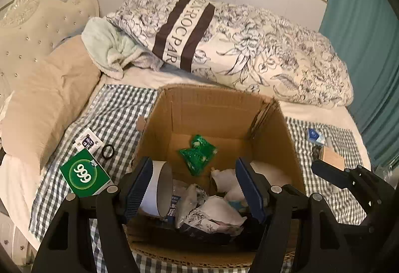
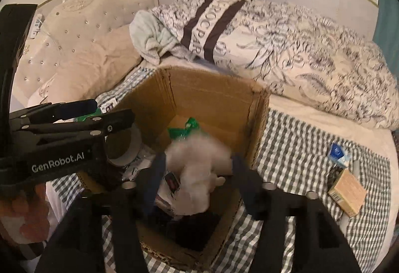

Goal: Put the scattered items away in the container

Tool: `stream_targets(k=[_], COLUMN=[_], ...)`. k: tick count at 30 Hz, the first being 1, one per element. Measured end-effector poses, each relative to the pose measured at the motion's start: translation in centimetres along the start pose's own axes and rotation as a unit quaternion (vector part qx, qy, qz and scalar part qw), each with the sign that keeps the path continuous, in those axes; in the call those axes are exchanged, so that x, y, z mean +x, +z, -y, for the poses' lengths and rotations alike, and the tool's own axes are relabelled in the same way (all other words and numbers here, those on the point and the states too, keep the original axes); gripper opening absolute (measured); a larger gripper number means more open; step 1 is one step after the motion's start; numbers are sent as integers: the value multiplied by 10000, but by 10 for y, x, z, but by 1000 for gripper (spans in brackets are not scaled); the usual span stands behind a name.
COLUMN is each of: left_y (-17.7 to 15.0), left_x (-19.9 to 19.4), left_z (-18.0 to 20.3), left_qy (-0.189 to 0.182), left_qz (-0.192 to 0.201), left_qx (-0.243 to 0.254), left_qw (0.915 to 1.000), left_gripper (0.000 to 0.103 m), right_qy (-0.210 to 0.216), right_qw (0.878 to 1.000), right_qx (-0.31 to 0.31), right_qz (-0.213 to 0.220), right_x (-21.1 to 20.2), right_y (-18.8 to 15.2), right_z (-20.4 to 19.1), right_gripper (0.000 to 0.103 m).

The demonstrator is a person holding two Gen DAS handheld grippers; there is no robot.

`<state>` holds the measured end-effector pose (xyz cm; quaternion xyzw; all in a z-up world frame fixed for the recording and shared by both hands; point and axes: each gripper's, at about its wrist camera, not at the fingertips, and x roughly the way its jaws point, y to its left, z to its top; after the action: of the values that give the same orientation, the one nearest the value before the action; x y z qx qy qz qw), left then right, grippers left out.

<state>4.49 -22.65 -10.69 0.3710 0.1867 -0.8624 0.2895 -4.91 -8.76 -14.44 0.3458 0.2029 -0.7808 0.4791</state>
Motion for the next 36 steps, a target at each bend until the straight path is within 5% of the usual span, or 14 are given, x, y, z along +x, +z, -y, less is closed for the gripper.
stream_targets(k=[16,36], left_y=[2,-9], left_x=[-72,-152], left_z=[41,119], left_qy=[-187,-428], left_qz=[660,1488], left_qx=[219,763], left_qw=[9974,9850], left_gripper=[72,87], right_qy=[-388,-908], right_qw=[9970,9841], right_qx=[200,725], right_qz=[633,1341], right_x=[-82,-189], right_y=[-8,-39], right_z=[22,74], right_gripper=[61,73])
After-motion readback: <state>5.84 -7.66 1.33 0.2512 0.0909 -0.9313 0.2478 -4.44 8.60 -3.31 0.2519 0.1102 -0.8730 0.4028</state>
